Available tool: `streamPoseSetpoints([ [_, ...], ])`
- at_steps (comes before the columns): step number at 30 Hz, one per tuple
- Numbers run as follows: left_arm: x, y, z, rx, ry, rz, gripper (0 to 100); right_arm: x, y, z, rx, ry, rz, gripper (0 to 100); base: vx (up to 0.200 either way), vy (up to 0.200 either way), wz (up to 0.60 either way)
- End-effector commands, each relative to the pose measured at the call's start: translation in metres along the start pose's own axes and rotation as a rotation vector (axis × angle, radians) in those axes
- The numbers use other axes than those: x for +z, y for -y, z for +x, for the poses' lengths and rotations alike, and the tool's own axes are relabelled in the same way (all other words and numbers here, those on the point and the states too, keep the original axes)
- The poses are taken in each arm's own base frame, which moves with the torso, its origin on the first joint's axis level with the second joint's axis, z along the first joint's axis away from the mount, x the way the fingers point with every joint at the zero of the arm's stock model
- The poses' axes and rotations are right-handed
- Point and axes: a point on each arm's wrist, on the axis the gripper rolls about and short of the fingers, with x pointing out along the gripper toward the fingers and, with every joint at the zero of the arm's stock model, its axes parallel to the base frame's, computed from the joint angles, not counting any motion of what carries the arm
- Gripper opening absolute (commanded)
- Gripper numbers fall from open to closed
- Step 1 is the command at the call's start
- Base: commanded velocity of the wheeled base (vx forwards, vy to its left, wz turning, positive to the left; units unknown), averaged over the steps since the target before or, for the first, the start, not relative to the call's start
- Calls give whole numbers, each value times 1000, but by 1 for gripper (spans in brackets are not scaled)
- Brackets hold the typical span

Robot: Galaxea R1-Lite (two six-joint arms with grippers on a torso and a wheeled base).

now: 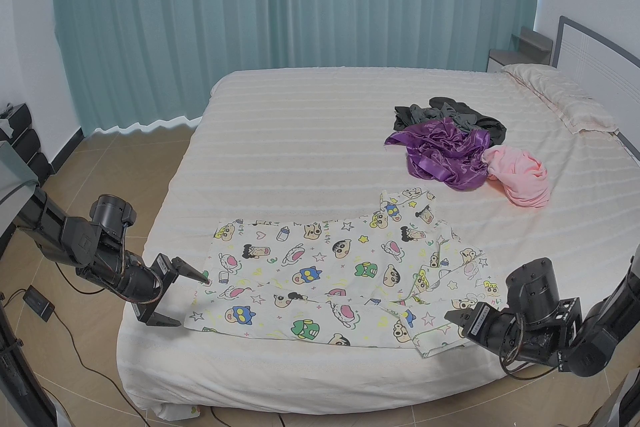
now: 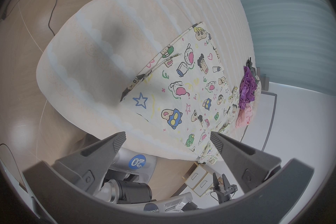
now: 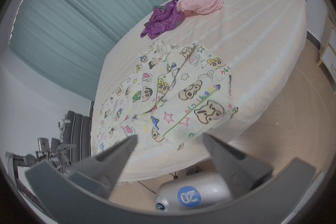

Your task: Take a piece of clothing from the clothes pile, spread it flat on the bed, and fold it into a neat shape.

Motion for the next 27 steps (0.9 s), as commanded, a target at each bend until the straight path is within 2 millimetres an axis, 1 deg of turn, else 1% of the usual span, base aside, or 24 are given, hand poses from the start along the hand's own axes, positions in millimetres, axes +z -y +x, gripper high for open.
streamPoseSetpoints([
  [1, 0, 0, 0, 2, 0, -2, 100, 8, -1, -14, 46, 36, 19, 100, 0, 0, 0],
  [2, 0, 0, 0, 2, 0, -2, 100, 10, 0, -13, 39, 40, 28, 100, 0, 0, 0],
  [4, 0, 0, 0, 2, 0, -2, 100, 19, 6, -3, 3, 50, 53, 100, 0, 0, 0],
  [6, 0, 0, 0, 2, 0, -2, 100, 23, 10, 5, -18, 44, 69, 100, 0, 0, 0],
  [7, 0, 0, 0, 2, 0, -2, 100, 26, 16, 12, -45, 41, 83, 100, 0, 0, 0],
  [11, 0, 0, 0, 2, 0, 0, 100, 34, 29, 26, -101, 27, 86, 100, 0, 0, 0],
  [14, 0, 0, 0, 2, 0, 0, 100, 37, 33, 29, -104, 8, 68, 100, 0, 0, 0],
  [17, -1, 0, 1, 2, -3, 3, 100, 44, 37, 30, -59, -4, 42, 100, 0, 0, 0],
  [19, -1, 0, 1, 3, -4, 2, 100, 43, 37, 30, -51, -9, 27, 100, 0, 0, 0],
  [20, -1, 0, 1, 6, -1, 2, 100, 43, 37, 31, -42, -16, -13, 100, 0, 0, 0],
  [27, -3, -1, 4, 27, 4, 16, 100, 39, 37, 41, -35, -45, -125, 100, 0, 0, 0],
])
